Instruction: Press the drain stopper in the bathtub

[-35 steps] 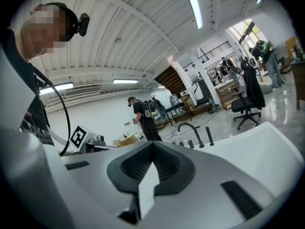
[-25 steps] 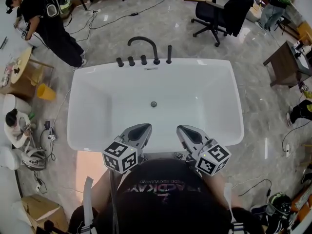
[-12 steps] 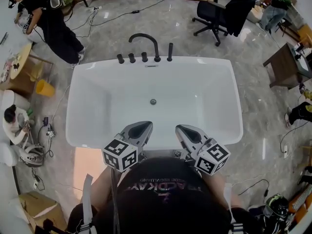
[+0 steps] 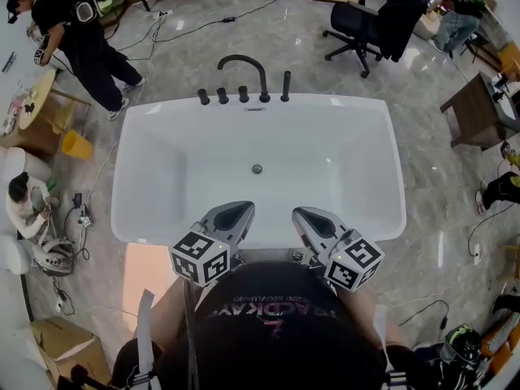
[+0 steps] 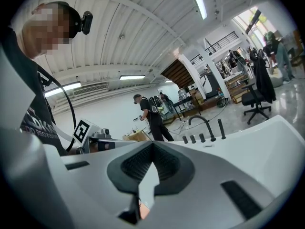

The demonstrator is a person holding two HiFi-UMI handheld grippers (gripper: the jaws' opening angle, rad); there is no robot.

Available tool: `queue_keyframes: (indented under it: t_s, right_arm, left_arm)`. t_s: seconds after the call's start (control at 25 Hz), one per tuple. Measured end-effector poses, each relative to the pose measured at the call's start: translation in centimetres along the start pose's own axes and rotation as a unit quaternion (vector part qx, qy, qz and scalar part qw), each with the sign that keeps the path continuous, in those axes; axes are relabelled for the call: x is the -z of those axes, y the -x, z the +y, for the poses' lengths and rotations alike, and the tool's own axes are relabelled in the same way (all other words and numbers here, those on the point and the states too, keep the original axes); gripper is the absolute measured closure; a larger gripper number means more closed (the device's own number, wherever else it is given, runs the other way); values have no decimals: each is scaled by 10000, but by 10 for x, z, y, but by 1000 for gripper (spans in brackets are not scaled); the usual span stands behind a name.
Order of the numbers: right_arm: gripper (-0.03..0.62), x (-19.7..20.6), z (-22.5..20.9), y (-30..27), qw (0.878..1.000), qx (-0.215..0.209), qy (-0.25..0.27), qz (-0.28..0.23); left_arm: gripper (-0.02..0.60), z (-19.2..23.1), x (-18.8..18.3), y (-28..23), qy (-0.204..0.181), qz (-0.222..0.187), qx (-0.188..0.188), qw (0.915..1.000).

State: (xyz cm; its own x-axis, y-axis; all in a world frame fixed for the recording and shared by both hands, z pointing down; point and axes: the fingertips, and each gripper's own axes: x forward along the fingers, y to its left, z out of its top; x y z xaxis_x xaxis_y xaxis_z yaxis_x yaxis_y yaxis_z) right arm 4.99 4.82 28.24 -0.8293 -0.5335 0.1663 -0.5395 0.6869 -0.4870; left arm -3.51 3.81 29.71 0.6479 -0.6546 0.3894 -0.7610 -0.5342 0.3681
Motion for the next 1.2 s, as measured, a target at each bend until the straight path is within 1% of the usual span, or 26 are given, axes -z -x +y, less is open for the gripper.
queue_keyframes:
  t_s: [0.76, 1.2]
  right_arm:
    - [583, 5, 1, -2, 10000, -2, -55, 31]
    - [583, 6, 2, -3, 10000, -28, -64, 36]
  left_arm:
    - [577, 1, 0, 4, -119, 4, -64, 9999]
    - [577, 2, 1, 5, -105, 5, -94, 9999]
